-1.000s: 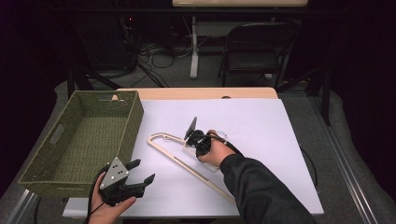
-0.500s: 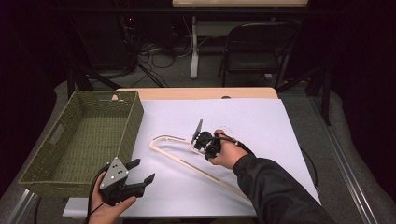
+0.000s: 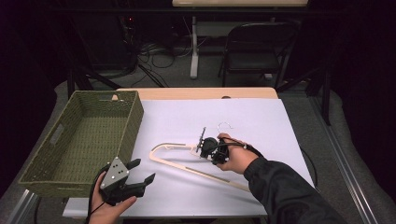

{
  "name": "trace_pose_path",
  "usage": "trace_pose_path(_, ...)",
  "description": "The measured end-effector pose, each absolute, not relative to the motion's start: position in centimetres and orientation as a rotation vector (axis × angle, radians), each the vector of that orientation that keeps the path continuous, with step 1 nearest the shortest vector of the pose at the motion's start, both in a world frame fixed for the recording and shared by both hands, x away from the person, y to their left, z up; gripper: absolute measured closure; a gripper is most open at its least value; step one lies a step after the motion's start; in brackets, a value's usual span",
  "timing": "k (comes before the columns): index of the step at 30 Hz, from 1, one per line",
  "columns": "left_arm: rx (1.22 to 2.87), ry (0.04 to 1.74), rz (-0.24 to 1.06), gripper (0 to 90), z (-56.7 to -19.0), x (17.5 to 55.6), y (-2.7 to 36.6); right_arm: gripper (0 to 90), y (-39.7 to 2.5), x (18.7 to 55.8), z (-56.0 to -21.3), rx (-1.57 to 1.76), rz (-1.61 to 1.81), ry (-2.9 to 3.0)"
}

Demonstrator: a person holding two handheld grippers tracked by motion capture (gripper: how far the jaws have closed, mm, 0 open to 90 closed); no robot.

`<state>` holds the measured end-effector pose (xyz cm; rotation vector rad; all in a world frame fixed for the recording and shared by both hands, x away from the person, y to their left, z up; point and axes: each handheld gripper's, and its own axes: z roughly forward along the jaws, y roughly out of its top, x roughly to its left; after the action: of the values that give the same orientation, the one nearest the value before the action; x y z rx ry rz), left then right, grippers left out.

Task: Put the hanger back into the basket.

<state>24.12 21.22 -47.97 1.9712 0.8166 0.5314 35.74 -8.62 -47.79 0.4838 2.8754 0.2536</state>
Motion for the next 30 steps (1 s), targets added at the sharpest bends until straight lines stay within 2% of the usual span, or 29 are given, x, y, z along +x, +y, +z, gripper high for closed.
trace_pose_path(30,2.003,0.805,0.457,29.6,-47.9,25.3,20.7,85.9,-9.0,32.1,-47.6,0.025,0.265,2.75)
